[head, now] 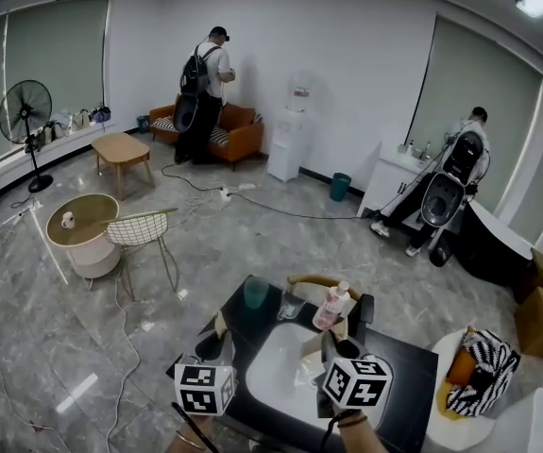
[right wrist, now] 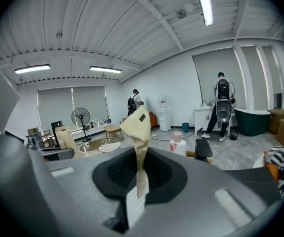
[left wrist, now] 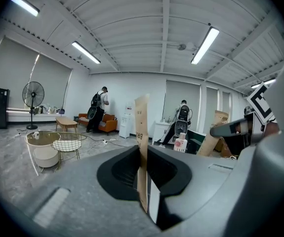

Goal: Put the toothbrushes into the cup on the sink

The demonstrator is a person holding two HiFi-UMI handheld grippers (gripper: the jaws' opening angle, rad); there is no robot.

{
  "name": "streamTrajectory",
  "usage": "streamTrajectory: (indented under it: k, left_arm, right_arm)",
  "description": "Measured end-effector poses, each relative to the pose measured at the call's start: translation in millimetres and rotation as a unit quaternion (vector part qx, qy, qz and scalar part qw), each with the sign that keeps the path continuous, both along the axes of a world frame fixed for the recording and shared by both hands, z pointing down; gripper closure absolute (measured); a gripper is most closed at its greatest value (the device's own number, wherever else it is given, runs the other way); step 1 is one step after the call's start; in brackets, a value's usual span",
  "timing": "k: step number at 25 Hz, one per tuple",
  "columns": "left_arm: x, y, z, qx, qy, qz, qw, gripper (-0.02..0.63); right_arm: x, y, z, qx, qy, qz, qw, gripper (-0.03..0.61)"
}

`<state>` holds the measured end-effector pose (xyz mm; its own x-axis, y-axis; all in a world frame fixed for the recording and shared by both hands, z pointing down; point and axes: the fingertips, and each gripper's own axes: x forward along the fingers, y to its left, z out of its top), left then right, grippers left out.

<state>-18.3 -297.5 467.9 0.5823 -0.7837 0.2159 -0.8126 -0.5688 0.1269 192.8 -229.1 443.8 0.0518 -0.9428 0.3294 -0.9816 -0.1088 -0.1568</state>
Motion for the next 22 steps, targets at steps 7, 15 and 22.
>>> streamTrajectory:
  k: [7, 15, 22]
  left_arm:
    - [6, -14, 2, -0.003, -0.002, 0.000, 1.0000, 0.575]
    - [5, -24, 7, -0.007, -0.005, -0.004, 1.0000, 0.575]
    - [-3, -28, 14, -0.012, -0.013, -0.017, 0.9997, 0.575]
  right_arm:
    - [5, -12, 4, -0.005, -0.002, -0.002, 1.000, 0.548]
    - [9, -33, 0, -0.005, 0.006, -0.008, 1.000, 0.548]
    - [18, -57, -5, 0.002, 0.014, -0.011, 1.000, 0.548]
